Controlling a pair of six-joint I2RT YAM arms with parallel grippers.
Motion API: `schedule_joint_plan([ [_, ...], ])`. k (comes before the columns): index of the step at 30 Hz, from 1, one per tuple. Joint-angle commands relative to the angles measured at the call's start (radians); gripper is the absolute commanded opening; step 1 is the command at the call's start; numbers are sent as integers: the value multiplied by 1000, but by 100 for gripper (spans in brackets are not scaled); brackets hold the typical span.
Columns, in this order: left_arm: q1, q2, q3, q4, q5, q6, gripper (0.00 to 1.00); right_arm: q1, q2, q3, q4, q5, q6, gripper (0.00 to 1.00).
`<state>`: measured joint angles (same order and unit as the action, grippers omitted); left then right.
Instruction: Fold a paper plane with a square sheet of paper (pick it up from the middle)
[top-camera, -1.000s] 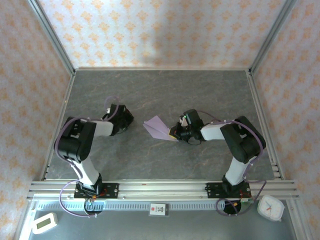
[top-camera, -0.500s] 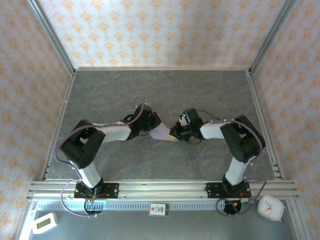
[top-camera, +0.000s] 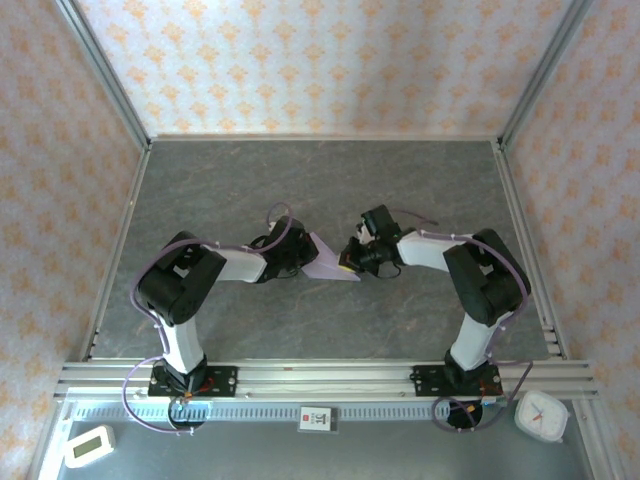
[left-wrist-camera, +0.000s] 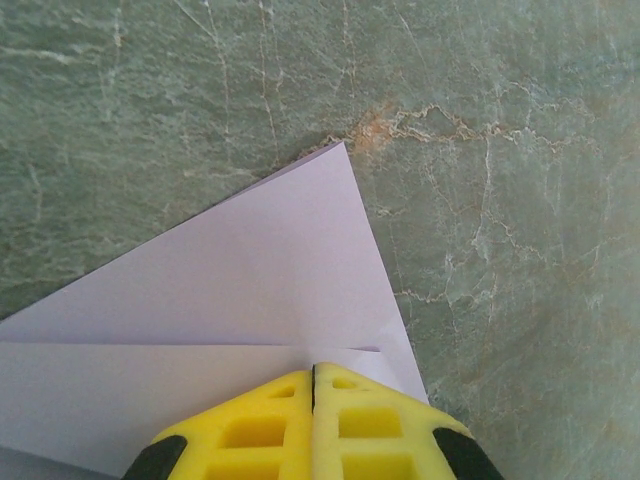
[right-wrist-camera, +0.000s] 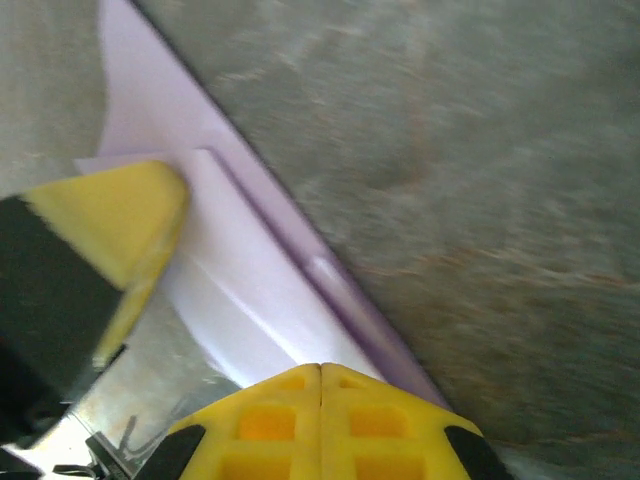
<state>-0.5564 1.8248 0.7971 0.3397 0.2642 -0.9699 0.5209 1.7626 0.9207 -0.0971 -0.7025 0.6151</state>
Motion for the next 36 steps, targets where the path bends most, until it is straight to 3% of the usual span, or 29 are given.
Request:
schedule_joint_plan([
  [1, 4, 27, -34, -55, -40, 30, 0, 38, 32, 69, -32, 13, -6, 0],
  [13, 4, 50, -22, -75, -42, 39, 0, 64, 173, 33, 87, 14, 49, 0],
  [29, 16, 49, -55, -100, -71, 51, 0, 4, -104, -402, 149, 53, 56, 0],
  [36, 21, 34, -64, -97, -75, 77, 0, -120, -313, -569, 141, 71, 120, 0],
])
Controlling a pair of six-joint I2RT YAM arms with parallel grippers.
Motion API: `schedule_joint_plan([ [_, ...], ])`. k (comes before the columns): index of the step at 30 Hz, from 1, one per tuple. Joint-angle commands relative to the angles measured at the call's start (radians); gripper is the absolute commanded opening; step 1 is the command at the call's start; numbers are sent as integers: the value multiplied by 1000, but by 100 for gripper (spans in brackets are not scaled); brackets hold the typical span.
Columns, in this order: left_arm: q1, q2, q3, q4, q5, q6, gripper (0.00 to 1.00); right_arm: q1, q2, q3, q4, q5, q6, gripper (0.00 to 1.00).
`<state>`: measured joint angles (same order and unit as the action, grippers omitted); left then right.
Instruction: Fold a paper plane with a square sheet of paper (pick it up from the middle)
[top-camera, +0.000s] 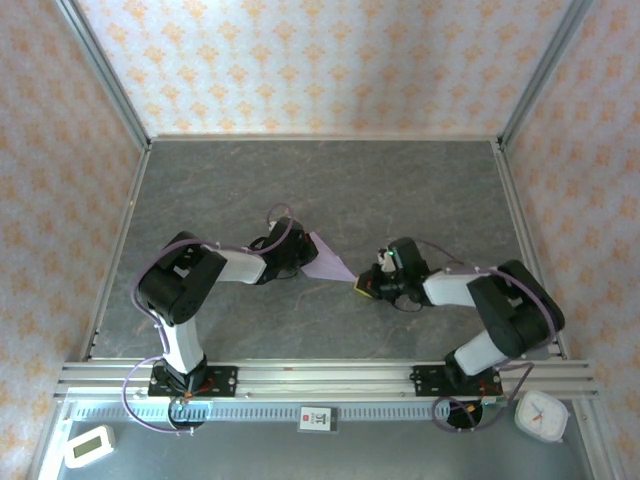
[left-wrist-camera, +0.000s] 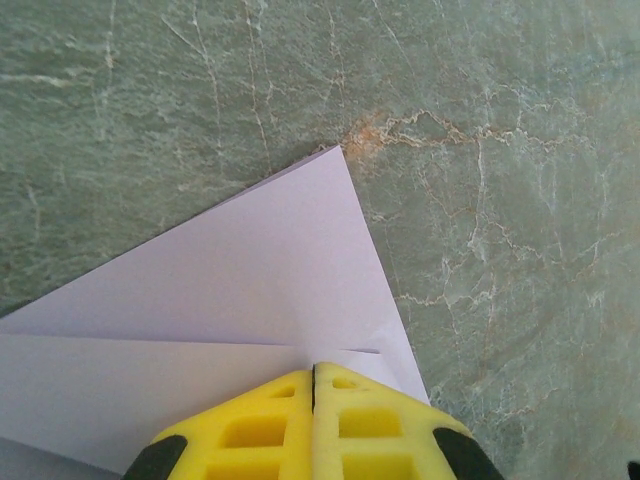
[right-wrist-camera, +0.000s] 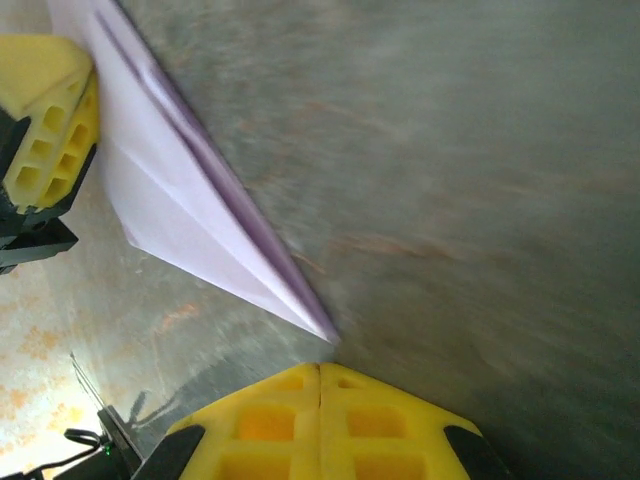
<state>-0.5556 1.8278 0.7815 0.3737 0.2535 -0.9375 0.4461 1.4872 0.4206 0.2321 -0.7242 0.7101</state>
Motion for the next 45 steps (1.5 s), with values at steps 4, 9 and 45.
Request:
schedule_joint_plan([
  [4, 22, 27, -40, -146, -65, 88, 0, -67, -148, -58, -229, 90, 39, 0],
  [9, 22, 41, -40, -155, -59, 127, 0, -64, -128, -24, -155, -12, 48, 13],
  [45, 23, 59, 82, -102, 47, 83, 0, 66, 30, 142, -136, 6, 68, 37],
])
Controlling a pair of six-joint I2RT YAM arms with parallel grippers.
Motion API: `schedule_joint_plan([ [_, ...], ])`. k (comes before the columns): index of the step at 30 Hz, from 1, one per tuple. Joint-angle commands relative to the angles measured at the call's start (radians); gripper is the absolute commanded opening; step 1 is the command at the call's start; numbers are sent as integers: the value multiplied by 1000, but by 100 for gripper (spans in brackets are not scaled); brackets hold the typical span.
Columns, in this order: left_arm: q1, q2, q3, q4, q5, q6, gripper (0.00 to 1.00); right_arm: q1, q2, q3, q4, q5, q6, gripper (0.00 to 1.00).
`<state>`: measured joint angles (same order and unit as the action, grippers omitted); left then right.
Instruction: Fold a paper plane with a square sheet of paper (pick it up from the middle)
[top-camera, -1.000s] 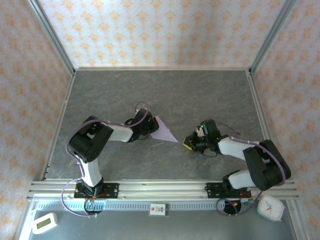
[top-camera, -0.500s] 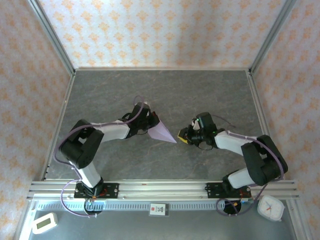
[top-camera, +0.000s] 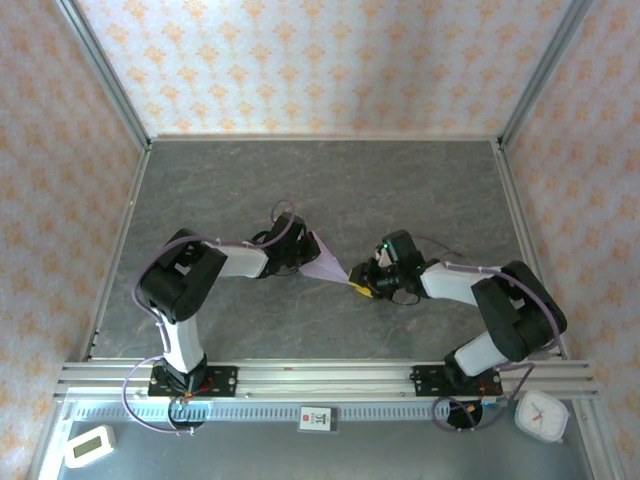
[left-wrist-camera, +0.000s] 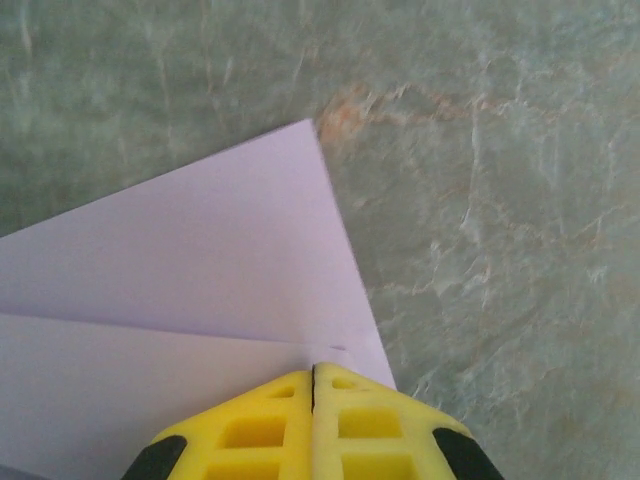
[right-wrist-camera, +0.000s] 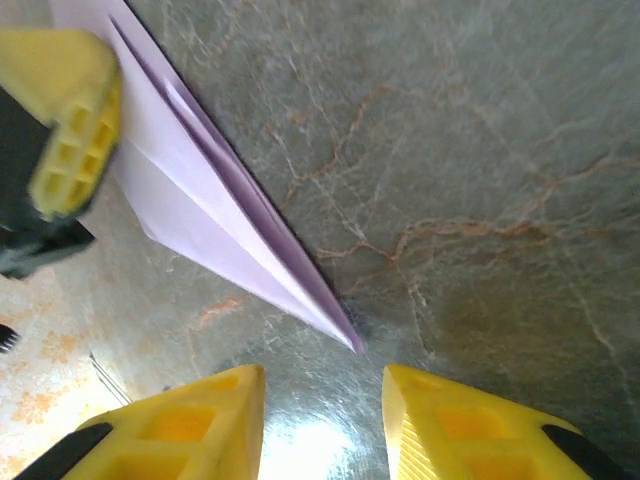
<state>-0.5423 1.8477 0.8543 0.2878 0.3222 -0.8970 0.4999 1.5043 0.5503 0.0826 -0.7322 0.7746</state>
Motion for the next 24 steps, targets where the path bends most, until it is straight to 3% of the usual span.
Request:
schedule_joint_plan([
  [1, 11, 44, 7, -21, -21, 50, 0, 14, 16, 16, 15, 17, 6, 37],
  [17, 21, 18, -98, 6, -14, 77, 0, 22, 116, 154, 21, 25, 7, 32],
  [24, 22, 9, -113, 8, -13, 81, 0, 18, 70, 107, -47, 74, -36, 34],
])
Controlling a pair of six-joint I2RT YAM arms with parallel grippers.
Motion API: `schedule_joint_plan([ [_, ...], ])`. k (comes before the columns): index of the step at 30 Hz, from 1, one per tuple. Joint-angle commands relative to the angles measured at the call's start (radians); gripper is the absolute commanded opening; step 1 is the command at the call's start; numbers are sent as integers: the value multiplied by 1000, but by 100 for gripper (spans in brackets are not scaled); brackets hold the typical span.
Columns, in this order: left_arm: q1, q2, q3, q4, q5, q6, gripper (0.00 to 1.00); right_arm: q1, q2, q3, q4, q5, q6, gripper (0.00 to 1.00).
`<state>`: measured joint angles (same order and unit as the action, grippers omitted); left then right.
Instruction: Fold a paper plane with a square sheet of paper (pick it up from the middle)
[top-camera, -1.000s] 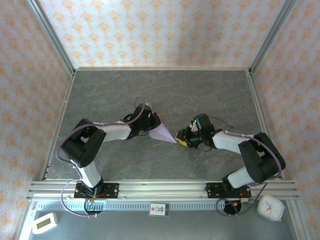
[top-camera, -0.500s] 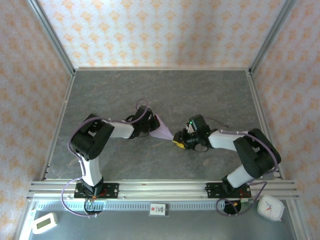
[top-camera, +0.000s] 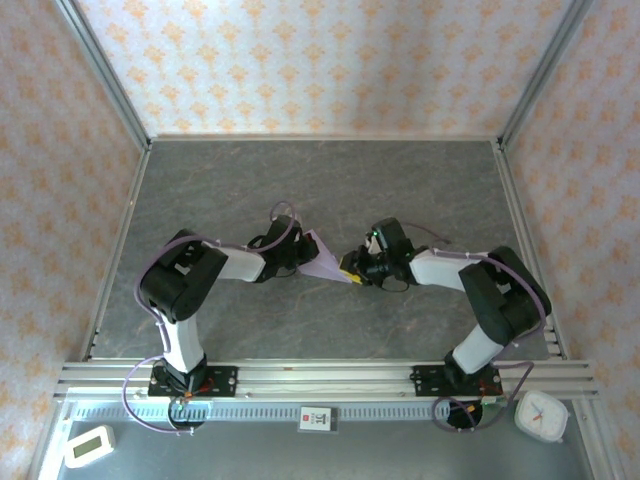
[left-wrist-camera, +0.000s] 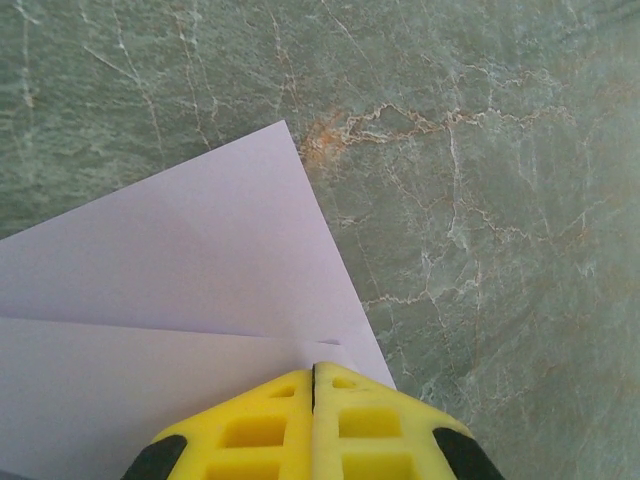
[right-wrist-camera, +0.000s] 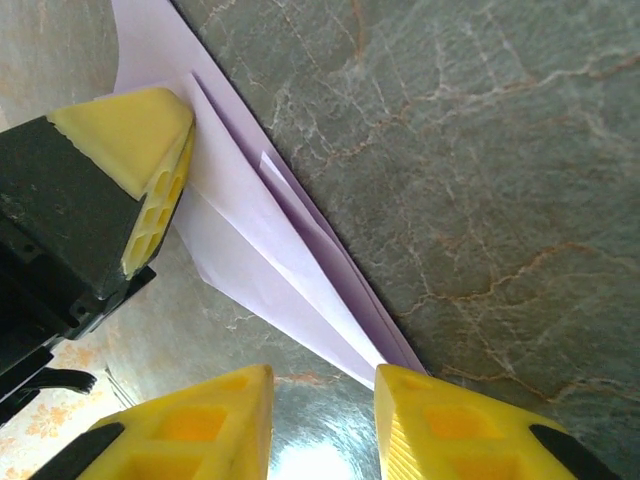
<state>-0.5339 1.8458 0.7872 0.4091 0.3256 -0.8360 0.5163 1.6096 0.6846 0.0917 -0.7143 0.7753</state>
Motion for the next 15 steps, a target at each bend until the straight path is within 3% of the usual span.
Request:
schedule_joint_plan([
  [1, 13, 10, -47, -113, -19, 22, 0, -1, -43, -38, -65, 64, -44, 34],
  [15, 15, 18, -43, -123, -15, 38, 0, 16, -11, -47, -41, 46, -42, 34],
])
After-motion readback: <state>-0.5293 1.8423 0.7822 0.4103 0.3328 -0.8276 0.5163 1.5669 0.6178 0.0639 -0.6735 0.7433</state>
